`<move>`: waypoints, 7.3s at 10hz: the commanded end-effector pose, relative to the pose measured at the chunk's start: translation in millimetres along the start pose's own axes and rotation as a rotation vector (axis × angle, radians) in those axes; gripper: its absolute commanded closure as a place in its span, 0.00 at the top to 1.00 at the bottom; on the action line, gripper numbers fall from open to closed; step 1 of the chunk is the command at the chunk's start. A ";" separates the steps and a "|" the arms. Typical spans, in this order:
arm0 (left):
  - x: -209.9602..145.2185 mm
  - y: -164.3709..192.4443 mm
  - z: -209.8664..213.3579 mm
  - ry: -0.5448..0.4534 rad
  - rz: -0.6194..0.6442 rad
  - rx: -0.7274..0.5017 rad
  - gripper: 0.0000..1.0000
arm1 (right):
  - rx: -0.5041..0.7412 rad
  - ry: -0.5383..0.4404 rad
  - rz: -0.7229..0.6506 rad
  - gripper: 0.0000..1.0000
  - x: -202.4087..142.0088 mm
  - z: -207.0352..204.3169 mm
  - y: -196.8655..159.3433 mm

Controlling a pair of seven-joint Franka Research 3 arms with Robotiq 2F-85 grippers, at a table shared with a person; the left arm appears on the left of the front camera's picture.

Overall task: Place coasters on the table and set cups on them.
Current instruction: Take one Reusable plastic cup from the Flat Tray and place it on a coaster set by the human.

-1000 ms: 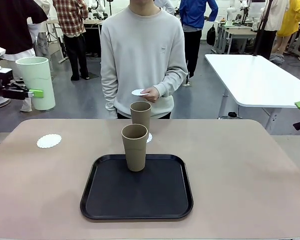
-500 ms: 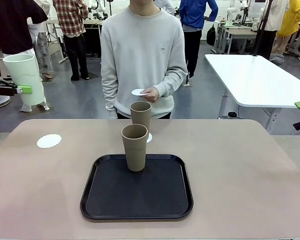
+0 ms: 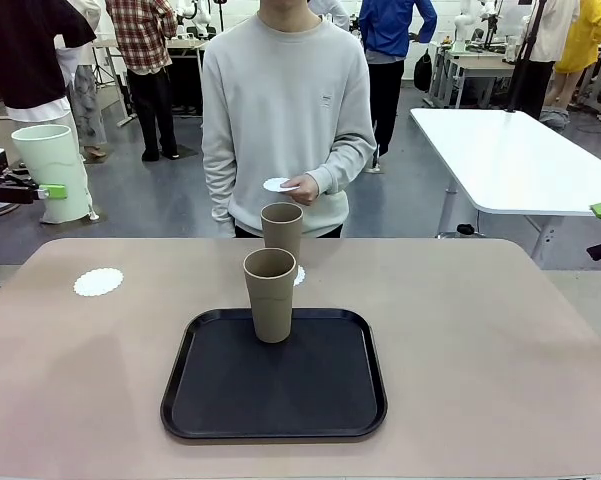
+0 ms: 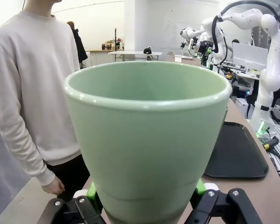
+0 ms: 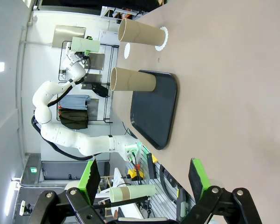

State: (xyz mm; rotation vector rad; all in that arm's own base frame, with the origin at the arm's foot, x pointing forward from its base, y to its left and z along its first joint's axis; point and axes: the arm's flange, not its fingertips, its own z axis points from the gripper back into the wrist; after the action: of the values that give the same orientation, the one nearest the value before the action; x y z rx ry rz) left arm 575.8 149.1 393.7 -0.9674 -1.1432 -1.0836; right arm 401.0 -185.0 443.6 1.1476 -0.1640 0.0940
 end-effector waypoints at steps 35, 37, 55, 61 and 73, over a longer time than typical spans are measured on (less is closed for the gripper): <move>-107.5 11.1 -25.0 -0.018 -0.052 -0.111 0.84 | 0.002 -0.007 0.009 1.00 1.1 -1.3 0.1; -118.1 10.2 -26.2 -0.028 -0.041 -0.114 0.84 | 0.002 -0.007 0.009 1.00 1.1 -1.3 0.1; -170.3 21.5 -31.8 -0.002 -0.061 -0.091 0.84 | 0.002 -0.007 0.009 1.00 1.1 -1.3 0.1; -174.6 20.9 -31.9 0.000 -0.037 -0.115 1.00 | 0.002 -0.007 0.009 1.00 1.1 -1.3 0.1; -174.7 24.8 -22.8 0.031 -0.016 -0.138 1.00 | 0.002 -0.007 0.009 1.00 1.1 -1.3 0.1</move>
State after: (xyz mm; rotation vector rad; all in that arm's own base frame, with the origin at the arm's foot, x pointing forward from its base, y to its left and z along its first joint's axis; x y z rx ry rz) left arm 588.5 153.9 212.6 -1.0338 -1.0867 -1.1906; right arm 401.0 -184.9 443.6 1.1476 -0.1638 0.0943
